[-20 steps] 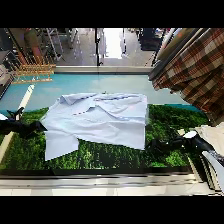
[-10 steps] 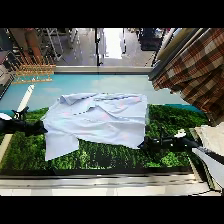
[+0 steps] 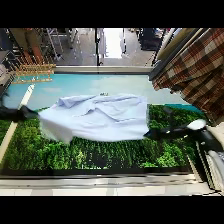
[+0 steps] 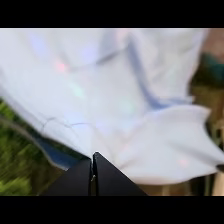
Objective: Fold the clothes and pants, and hang the long-sleeved shirts on hangers.
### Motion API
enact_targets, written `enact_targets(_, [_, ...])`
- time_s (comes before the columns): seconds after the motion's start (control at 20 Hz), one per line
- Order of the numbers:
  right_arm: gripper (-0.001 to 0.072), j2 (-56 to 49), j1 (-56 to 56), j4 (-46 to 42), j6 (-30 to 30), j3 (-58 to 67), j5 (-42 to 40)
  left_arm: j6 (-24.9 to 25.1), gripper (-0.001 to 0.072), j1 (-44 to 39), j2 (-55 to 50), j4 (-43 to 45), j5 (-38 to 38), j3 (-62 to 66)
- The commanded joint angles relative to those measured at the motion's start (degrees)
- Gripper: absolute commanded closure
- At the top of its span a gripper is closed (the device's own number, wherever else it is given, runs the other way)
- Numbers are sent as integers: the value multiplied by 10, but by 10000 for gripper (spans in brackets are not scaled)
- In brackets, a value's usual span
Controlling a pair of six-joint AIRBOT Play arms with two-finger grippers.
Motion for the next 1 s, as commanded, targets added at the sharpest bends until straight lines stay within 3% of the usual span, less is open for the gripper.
enact_targets(0.0, [694, 175, 0, -193, 79, 191, 49, 9, 703, 77, 125, -416, -24, 65])
enact_targets(0.1, [694, 260, 0, -279, 98, 337, 20, 16, 702, 125, 189, -702, 7, 102])
enact_targets(0.2, [694, 315, 0, -311, 102, 471, -25, 44, 702, 169, 248, -950, 71, 136])
enact_targets(0.3, [695, 332, 0, -311, 102, 585, -76, 88, 702, 223, 290, -1075, 133, 175])
enact_targets(0.35, [695, 329, 0, -311, 102, 630, -92, 87, 702, 251, 301, -1066, 161, 191])
enact_targets(0.55, [695, 279, 0, -289, 92, 691, -99, 39, 702, 286, 307, -906, 181, 212])
enact_targets(0.7, [695, 217, 0, -255, 87, 672, -62, -2, 701, 280, 304, -690, 149, 211])
enact_targets(0.85, [695, 144, 0, -222, 77, 633, 13, -42, 701, 195, 290, -382, 125, 209])
enact_targets(0.95, [695, 86, 3, -174, 78, 589, 61, -46, 701, 85, 264, -240, 96, 181])
